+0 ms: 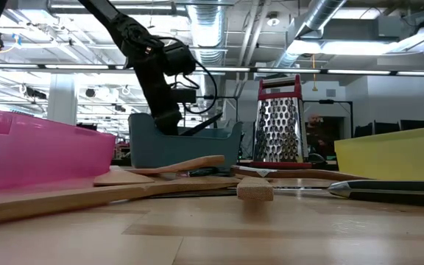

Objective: Pick & Place Kitchen Items
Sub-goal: Put the black table knife into the blue bin, then put the brown spatula into the yellow bin

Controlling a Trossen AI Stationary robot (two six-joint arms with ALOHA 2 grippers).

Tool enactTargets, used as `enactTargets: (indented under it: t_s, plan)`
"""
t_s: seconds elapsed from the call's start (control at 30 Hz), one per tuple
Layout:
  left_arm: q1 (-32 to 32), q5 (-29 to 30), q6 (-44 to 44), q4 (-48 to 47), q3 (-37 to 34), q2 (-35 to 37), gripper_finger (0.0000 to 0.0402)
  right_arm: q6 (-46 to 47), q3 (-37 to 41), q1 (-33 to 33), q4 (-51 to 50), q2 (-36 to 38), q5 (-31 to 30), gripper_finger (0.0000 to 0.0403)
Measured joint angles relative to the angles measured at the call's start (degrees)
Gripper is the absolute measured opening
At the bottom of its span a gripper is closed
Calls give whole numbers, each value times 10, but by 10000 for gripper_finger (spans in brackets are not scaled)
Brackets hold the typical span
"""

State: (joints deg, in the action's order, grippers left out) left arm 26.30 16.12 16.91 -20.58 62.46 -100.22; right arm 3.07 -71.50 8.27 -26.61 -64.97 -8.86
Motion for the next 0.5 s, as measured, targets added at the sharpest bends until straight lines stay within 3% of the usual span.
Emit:
enactTargets:
  t_s: [0.5]
  plan:
    - [-5,-40,-3,-3,1,9,138,7,0,0,0,0,0,266]
